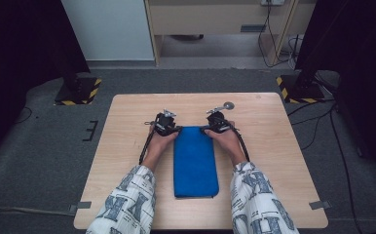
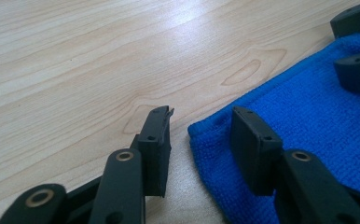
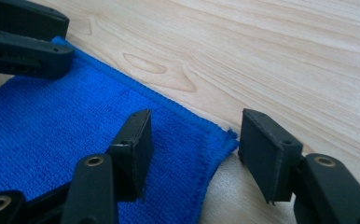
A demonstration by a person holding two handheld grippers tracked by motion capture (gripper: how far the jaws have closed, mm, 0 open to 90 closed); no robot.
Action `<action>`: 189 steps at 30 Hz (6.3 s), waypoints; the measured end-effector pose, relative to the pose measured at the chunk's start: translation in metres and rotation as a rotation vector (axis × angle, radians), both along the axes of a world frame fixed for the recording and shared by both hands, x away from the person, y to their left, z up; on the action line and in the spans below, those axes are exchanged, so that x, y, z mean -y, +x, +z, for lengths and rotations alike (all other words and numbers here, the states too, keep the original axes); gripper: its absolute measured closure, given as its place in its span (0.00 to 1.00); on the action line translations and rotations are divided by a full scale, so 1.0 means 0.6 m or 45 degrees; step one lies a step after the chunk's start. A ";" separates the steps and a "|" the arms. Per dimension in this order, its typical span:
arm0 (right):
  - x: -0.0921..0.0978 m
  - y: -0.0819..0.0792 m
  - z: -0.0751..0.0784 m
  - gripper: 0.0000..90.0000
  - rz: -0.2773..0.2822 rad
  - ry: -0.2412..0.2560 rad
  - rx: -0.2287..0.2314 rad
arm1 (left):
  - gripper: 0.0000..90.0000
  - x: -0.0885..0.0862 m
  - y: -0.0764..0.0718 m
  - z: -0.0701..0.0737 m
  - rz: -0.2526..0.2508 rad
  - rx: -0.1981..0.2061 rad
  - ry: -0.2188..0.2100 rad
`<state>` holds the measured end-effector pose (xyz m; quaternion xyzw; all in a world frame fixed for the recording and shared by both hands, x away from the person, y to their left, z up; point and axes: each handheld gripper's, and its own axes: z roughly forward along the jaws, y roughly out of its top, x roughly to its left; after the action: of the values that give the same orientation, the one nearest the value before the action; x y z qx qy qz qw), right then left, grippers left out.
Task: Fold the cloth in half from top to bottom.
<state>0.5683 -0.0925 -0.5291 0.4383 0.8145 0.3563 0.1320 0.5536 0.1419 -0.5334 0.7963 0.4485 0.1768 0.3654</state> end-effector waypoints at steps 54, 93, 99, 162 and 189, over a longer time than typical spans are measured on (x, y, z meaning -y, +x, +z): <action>0.043 -0.032 0.073 0.97 0.021 0.093 0.148 | 0.98 0.034 -0.013 0.086 -0.092 0.137 -0.106; 0.042 -0.019 0.158 0.97 0.049 0.161 0.314 | 0.97 0.023 -0.010 0.165 -0.084 0.312 -0.161; 0.046 -0.034 0.156 0.97 0.056 0.166 0.321 | 0.97 0.023 -0.026 0.167 -0.094 0.318 -0.162; 0.055 -0.179 0.117 0.96 0.232 0.171 0.313 | 0.90 -0.002 -0.172 0.133 -0.202 0.212 -0.200; 0.043 -0.192 0.106 0.97 0.274 0.177 0.292 | 0.16 -0.032 -0.184 0.120 -0.086 0.163 -0.334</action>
<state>0.4531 -0.1183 -0.4653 0.3132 0.8097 0.4716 0.1543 0.4435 0.1608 -0.4611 0.7435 0.4165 0.1545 0.4999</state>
